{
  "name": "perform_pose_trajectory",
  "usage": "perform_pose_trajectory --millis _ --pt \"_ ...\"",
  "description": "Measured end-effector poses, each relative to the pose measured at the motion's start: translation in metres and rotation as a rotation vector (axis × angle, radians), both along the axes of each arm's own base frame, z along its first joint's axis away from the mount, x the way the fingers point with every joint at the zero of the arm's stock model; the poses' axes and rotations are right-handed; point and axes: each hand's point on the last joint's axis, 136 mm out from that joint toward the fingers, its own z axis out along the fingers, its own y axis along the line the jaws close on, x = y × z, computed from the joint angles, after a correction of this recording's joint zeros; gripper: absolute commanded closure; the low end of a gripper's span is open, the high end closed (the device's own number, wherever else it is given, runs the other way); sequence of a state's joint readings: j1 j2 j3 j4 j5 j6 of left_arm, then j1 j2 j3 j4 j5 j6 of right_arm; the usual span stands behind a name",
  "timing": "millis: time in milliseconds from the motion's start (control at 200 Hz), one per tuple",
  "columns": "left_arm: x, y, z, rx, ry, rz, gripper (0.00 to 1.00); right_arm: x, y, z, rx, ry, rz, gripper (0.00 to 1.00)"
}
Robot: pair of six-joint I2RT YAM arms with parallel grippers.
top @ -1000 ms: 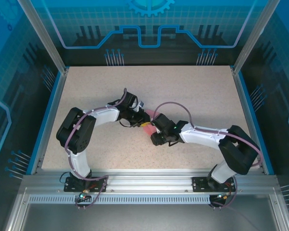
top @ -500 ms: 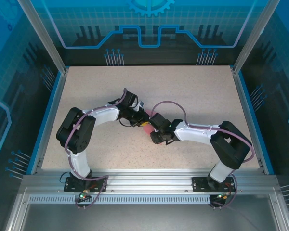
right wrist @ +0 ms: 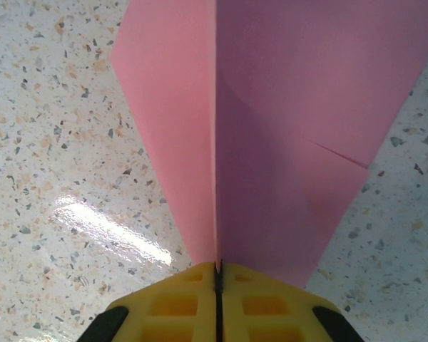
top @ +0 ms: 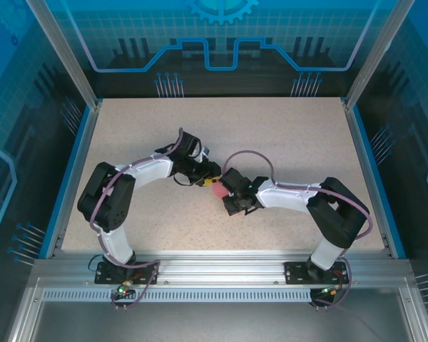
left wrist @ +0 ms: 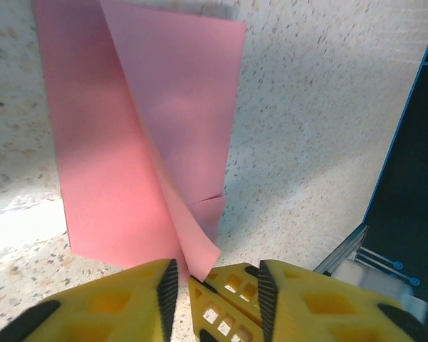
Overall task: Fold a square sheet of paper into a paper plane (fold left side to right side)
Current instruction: Fourth fold the wing at the center of the table.
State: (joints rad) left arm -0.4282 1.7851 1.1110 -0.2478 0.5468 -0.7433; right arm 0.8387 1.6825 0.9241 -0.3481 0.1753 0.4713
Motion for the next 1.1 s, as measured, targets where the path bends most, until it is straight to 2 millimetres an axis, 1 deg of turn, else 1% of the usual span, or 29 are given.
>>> perform_pose_trajectory --millis 95,190,240,330,420,550,755,1100 --pt "0.006 0.01 0.014 -0.007 -0.038 0.017 0.52 -0.001 0.003 0.0 0.018 0.012 0.005 0.94" --pt "0.011 0.02 0.027 -0.006 -0.074 0.039 0.51 -0.002 0.007 0.001 0.051 0.03 0.011 0.94" --pt "0.012 0.025 0.033 -0.003 -0.09 0.048 0.53 -0.001 0.009 0.002 0.074 0.04 0.012 0.94" --pt "0.011 0.031 0.036 0.0 -0.103 0.055 0.61 0.0 0.012 0.004 0.125 0.058 0.012 0.94" --pt "0.006 0.032 0.027 0.006 -0.078 0.057 0.68 0.001 0.014 0.006 0.176 0.078 0.01 0.94" --pt "-0.003 0.032 0.009 0.018 -0.028 0.046 0.7 0.001 0.014 0.005 0.246 0.109 0.001 0.95" --pt "-0.012 0.017 -0.015 0.029 0.022 0.003 0.69 -0.004 0.012 -0.001 0.319 0.163 -0.015 0.95" --pt "-0.021 0.002 -0.038 0.037 0.07 -0.038 0.66 -0.005 0.013 -0.002 0.435 0.213 -0.051 0.95"
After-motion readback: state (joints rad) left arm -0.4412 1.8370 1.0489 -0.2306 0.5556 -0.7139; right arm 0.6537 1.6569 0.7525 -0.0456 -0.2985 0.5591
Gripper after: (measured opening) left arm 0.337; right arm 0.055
